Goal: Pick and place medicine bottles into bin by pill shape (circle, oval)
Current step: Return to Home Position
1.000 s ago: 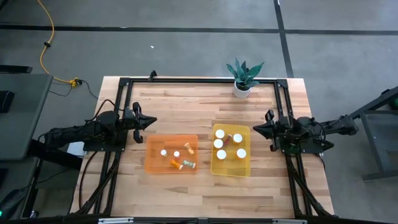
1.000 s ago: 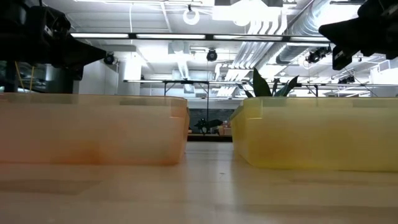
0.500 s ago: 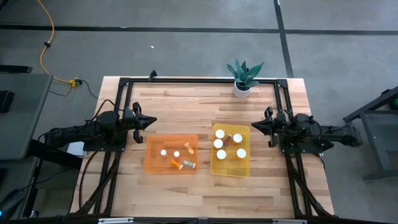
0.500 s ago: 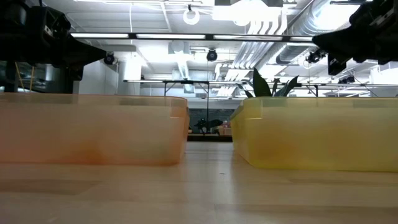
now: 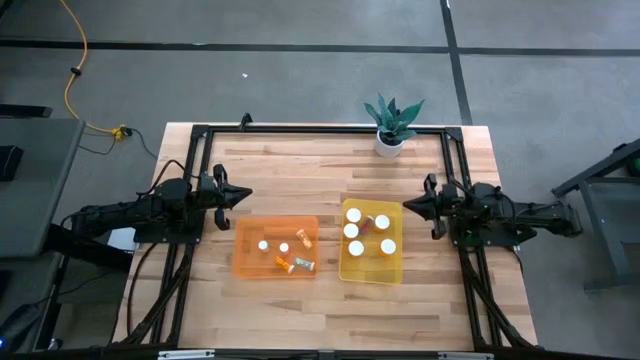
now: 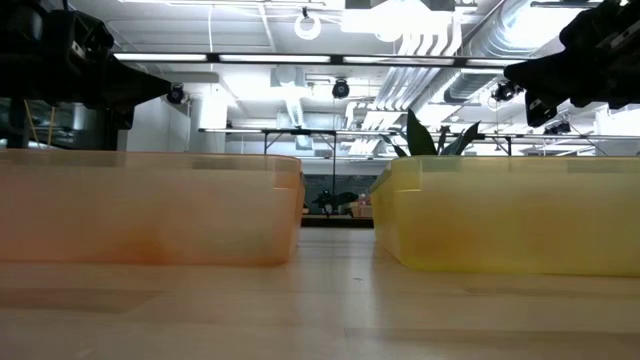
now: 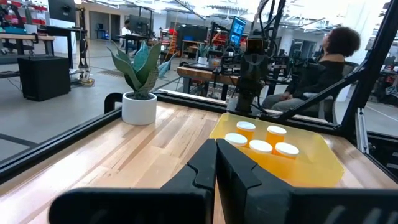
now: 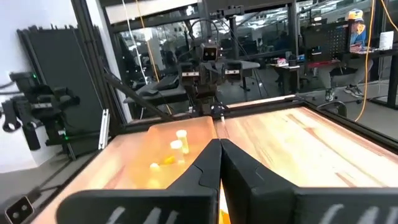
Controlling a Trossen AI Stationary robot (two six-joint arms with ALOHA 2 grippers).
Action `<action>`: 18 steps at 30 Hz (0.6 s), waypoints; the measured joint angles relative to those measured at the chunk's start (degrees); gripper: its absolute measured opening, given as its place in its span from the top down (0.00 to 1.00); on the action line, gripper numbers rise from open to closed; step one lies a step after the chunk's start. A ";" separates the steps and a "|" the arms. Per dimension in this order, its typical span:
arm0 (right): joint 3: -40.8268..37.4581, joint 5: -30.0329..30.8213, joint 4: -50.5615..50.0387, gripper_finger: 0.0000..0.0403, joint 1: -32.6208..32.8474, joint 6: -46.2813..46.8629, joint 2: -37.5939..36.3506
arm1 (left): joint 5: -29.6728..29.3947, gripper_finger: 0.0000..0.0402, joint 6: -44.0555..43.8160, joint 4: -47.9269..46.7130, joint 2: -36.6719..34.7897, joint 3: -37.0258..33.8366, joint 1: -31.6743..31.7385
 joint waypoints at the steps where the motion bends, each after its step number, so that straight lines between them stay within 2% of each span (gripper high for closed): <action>1: 0.00 0.00 -0.38 1.00 0.00 -0.24 0.02 | 0.00 1.00 0.00 0.00 0.00 0.00 0.00; 10: 0.00 3.21 -4.28 1.00 0.00 -4.57 1.26 | 0.00 1.00 -0.02 0.00 0.00 0.00 0.00; 18: 0.00 3.21 -4.40 1.00 0.04 10.19 1.68 | 0.00 1.00 0.00 0.01 0.00 0.00 0.00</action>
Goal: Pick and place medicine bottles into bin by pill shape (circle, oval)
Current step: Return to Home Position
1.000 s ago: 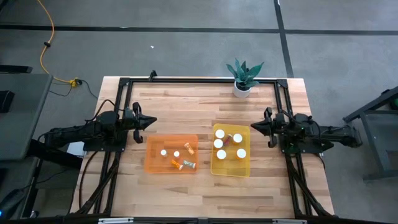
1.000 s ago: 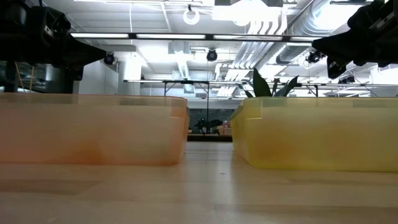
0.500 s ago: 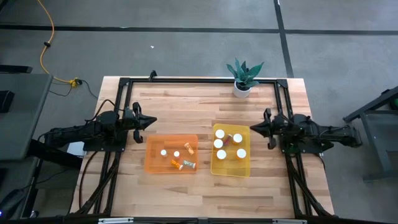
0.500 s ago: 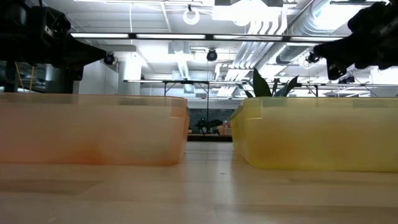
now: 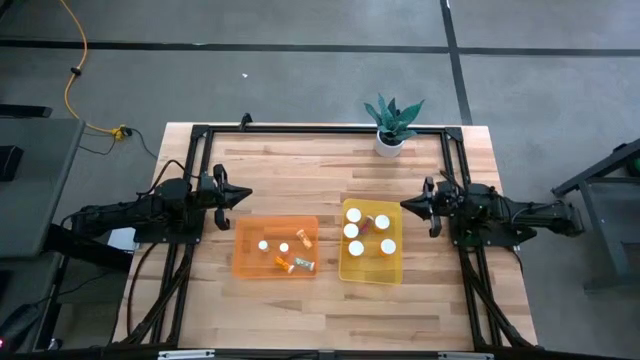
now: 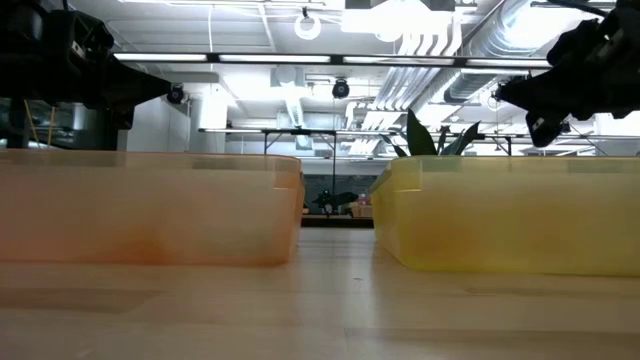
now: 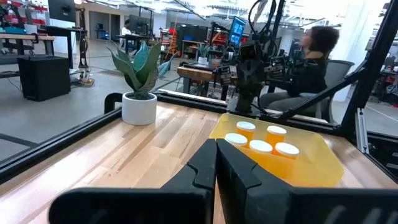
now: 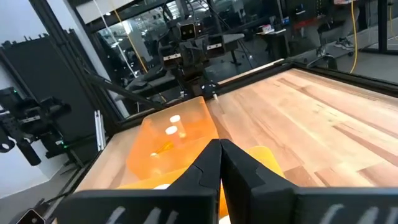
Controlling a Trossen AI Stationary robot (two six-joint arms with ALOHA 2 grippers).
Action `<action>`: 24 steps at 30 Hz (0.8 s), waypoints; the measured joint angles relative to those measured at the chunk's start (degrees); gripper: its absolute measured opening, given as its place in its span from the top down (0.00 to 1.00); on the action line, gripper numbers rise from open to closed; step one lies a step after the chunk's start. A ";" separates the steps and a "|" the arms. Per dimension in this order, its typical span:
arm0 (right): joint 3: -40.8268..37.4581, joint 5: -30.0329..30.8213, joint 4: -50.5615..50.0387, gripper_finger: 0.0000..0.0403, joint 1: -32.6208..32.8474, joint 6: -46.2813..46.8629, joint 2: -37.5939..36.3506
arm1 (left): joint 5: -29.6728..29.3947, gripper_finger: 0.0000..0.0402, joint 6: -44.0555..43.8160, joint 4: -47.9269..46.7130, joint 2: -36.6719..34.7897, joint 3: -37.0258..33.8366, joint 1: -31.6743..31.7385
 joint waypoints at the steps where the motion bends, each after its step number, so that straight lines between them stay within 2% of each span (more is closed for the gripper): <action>1: 0.00 0.00 -0.01 1.00 0.00 0.11 0.00 | 0.01 1.00 0.00 -0.01 0.00 0.00 0.00; 24: 0.02 0.22 -0.08 1.00 0.00 0.54 0.00 | 0.02 1.00 -0.02 0.01 0.00 0.00 0.00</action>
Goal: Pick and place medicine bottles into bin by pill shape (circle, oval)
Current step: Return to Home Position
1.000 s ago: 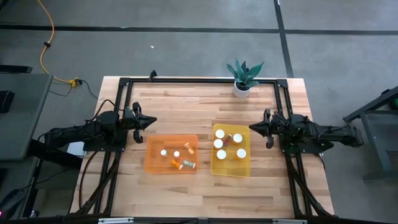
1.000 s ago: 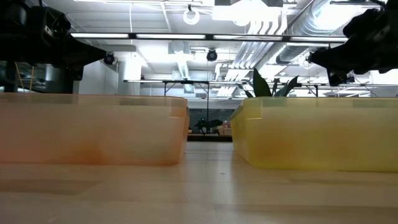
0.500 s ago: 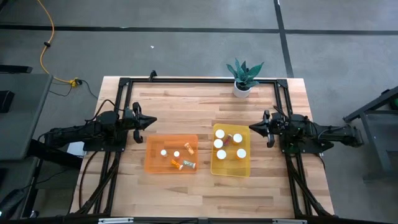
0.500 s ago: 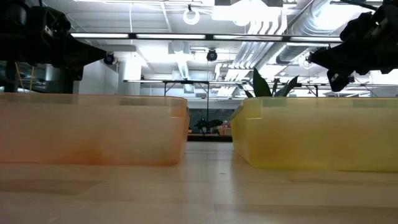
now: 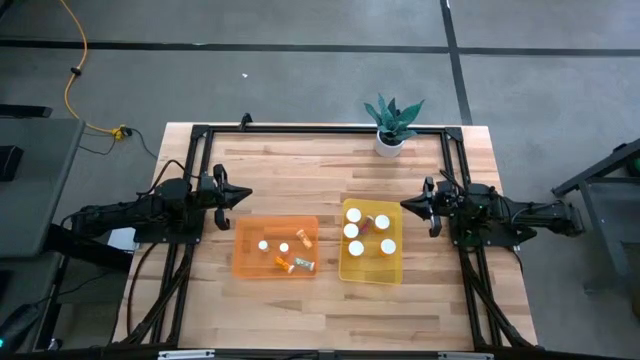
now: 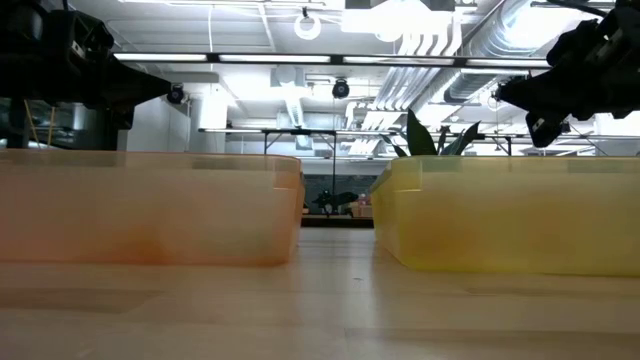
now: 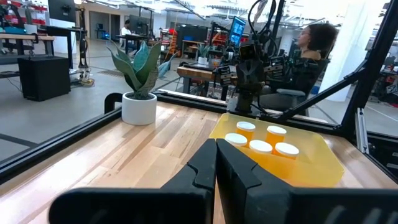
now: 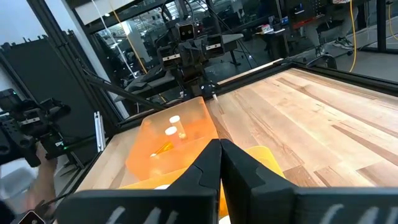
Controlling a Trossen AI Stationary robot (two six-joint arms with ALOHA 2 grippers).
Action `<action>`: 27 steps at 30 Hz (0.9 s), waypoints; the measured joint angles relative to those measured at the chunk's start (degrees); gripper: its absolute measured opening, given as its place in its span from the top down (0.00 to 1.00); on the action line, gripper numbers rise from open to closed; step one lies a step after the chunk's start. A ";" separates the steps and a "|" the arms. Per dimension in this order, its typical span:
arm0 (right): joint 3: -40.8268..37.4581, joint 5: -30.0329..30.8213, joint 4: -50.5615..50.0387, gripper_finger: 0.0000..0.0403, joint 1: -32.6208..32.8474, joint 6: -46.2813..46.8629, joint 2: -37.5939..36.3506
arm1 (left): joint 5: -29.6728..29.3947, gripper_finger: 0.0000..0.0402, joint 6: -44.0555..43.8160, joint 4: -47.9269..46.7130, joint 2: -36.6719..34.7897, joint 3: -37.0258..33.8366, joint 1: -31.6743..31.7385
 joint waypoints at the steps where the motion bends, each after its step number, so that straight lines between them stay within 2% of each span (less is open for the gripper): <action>1: 0.00 0.00 -0.01 1.00 0.00 0.00 0.00 | 0.00 1.00 0.00 -0.02 0.00 0.00 0.00; 16: 0.00 0.01 -0.02 1.00 0.01 0.01 0.00 | -0.13 1.00 0.49 -0.02 -0.06 0.02 -0.59; 20: 0.00 0.00 -0.02 1.00 0.02 0.02 0.00 | -1.12 1.00 3.58 0.15 -0.09 0.07 -5.10; 24: 0.00 0.02 -0.02 1.00 0.02 0.02 0.00 | 1.25 1.00 6.50 -0.22 -0.15 0.07 -13.30; 27: 0.00 0.02 -0.02 1.00 0.02 0.02 0.00 | 1.31 1.00 6.58 -0.24 -0.15 0.07 -16.39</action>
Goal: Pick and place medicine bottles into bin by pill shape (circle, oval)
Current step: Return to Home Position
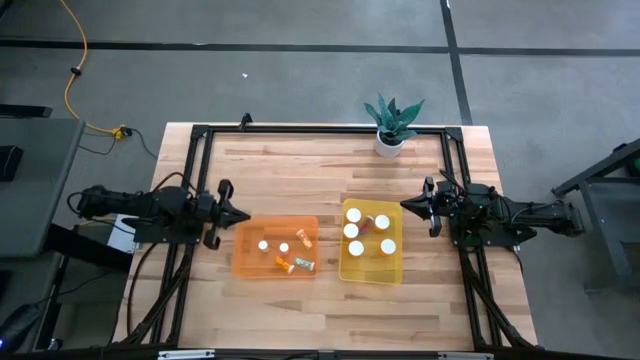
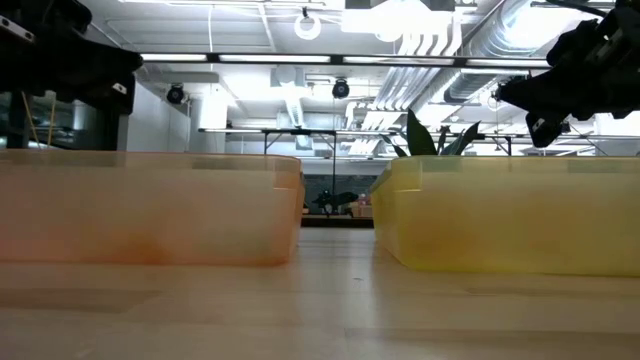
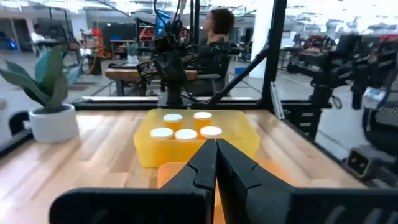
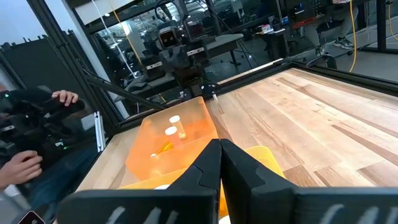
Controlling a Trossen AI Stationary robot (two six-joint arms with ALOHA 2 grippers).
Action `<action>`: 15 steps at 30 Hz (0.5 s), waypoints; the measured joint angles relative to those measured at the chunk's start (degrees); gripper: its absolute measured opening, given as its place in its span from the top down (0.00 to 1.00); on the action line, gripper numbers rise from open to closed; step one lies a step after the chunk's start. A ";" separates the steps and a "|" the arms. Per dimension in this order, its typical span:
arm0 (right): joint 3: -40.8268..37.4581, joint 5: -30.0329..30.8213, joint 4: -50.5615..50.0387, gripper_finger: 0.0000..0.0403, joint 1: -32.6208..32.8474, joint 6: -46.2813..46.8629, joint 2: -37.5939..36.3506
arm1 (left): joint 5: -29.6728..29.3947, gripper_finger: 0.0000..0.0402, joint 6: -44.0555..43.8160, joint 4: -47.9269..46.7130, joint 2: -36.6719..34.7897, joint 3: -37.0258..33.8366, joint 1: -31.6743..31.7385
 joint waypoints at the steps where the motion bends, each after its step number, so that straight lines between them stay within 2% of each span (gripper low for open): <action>1: 0.00 -0.02 0.00 1.00 0.00 -0.01 0.00 | -0.06 1.00 -1.09 0.00 0.00 0.00 -0.39; 4: 0.00 0.00 0.00 1.00 0.00 0.00 0.00 | -0.04 1.00 -3.48 -0.02 0.00 0.00 -1.18; 15: 0.00 0.00 0.00 1.00 0.00 -0.01 0.00 | -0.54 1.00 -3.56 0.00 0.11 0.00 -2.52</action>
